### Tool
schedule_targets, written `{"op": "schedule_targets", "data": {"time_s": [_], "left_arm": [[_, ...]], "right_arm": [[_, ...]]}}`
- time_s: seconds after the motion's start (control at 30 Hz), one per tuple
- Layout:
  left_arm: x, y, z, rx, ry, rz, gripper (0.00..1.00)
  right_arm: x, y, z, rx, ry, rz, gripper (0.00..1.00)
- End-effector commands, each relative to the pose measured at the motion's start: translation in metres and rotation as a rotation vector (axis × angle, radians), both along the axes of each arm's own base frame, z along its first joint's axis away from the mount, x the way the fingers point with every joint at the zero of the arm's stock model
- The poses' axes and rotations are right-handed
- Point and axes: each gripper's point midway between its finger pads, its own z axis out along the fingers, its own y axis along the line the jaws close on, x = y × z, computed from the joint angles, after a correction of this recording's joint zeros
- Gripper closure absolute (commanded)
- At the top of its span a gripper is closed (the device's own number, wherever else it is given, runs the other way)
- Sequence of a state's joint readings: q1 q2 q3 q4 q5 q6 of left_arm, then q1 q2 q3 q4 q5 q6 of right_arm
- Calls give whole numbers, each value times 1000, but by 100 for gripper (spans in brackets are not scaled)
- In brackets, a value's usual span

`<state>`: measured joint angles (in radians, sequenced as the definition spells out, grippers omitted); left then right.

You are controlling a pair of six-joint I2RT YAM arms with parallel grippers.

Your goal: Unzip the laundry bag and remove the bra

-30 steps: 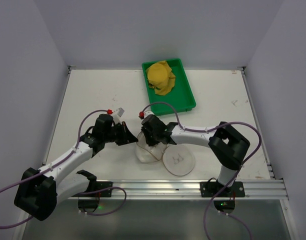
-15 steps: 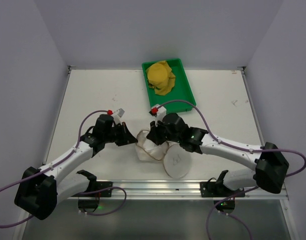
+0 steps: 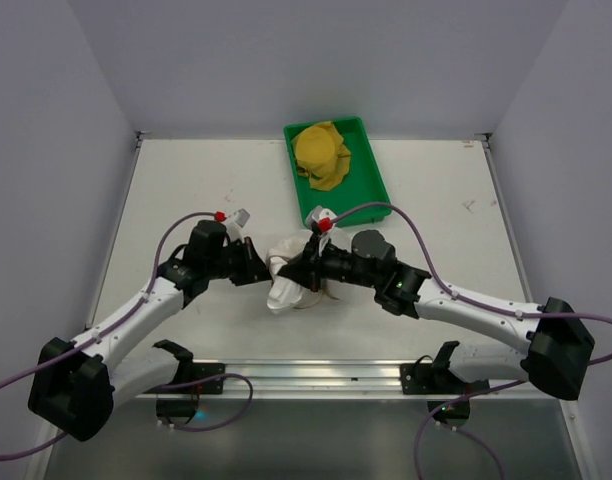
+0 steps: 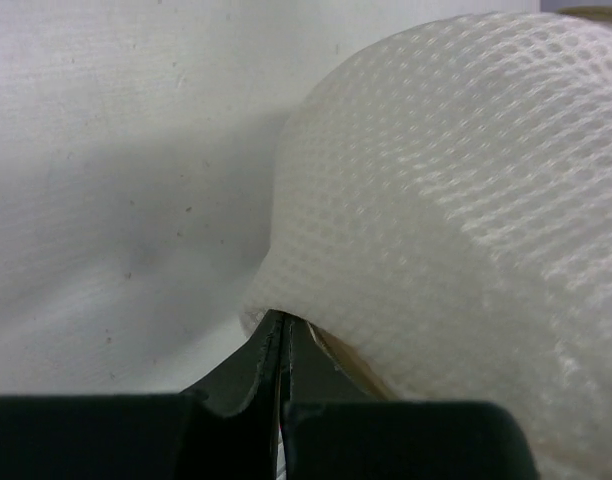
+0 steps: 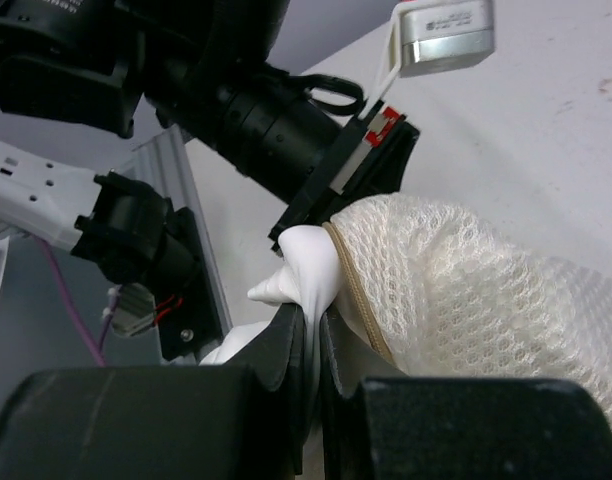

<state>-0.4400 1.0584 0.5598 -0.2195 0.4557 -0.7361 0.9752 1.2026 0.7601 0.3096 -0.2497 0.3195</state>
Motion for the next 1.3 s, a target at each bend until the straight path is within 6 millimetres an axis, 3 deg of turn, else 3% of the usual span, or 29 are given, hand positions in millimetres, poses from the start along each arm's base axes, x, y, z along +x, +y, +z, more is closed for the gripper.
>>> {"op": "schedule_targets", "data": {"time_s": [0.0,0.13,0.17,0.27,0.3,0.4,0.6,0.63,0.73,0.8,1.03,1.17,1.27], "left_arm": [[17,3,46,24,-133,8,100],[17,0,71,10,-161,-11,100],[19,-1,86,0,-188,-14,100],[22,0,115,-24,-259,1,100],[25,0,136,-40,-309,11,100],[28,3,161,-33,-360,18,100],[29,8,175,-8,-398,21,100],[29,7,171,-5,-388,19,100],[28,1,153,-15,-333,-6,100],[27,-1,130,-9,-282,-16,100],[17,5,73,38,-175,1,100],[9,5,50,35,-114,-7,100],[0,4,40,18,-91,-14,100]], "right_arm": [[-17,18,63,179,-112,143,100],[-31,23,66,187,-99,235,100],[-34,24,64,170,-89,259,100],[-32,22,46,121,-63,243,100],[-32,21,41,112,-61,237,100],[-34,16,18,42,-38,241,100],[-53,8,-4,-50,-4,341,100],[-55,6,-4,-47,-5,352,100],[-61,4,21,26,-39,360,100],[-60,1,40,58,-68,347,100],[-61,-14,127,200,-205,289,100],[-51,-29,166,270,-258,174,100],[-28,-46,188,299,-303,2,100]]}}
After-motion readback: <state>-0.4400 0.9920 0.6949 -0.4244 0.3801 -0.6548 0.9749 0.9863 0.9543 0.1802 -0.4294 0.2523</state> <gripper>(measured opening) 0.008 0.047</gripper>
